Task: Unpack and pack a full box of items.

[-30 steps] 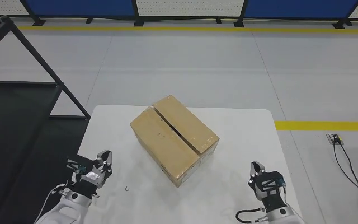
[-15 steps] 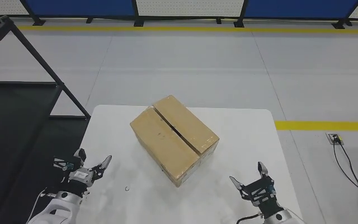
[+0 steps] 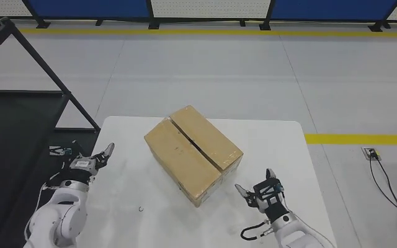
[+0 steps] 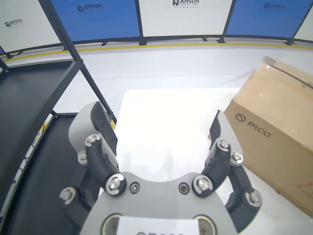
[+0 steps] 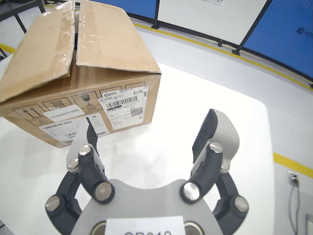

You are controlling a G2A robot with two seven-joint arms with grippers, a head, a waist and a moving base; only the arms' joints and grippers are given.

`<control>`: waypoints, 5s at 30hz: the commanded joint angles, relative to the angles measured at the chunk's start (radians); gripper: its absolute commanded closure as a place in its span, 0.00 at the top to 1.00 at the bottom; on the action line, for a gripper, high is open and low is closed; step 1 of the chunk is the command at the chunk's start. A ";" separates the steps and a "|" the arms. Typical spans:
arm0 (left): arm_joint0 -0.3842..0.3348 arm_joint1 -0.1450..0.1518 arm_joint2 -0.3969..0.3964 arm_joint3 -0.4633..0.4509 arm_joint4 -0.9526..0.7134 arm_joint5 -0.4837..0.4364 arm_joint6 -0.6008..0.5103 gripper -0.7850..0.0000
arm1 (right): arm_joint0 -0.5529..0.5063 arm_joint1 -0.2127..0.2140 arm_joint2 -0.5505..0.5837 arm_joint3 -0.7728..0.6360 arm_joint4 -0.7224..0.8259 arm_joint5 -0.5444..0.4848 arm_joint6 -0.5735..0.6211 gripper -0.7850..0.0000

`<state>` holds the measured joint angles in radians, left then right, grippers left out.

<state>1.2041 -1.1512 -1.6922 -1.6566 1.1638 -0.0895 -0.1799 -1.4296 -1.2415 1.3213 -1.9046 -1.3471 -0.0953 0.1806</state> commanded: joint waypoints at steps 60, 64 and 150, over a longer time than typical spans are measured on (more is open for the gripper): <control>-0.469 -0.002 0.372 0.679 0.406 -0.367 0.409 1.00 | -0.056 0.018 0.147 0.000 0.158 -0.090 -0.031 1.00; -0.405 0.011 0.344 0.595 0.399 -0.402 0.399 1.00 | -0.054 0.017 0.164 0.000 0.197 -0.068 0.009 1.00; -0.163 0.034 0.420 0.237 0.433 -0.417 0.287 1.00 | -0.067 0.034 0.222 0.028 0.327 -0.266 -0.075 1.00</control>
<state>1.0418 -1.1176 -1.2680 -1.4227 1.6002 -0.5176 0.1060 -1.4966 -1.2076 1.5447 -1.8742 -1.0192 -0.3634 0.1043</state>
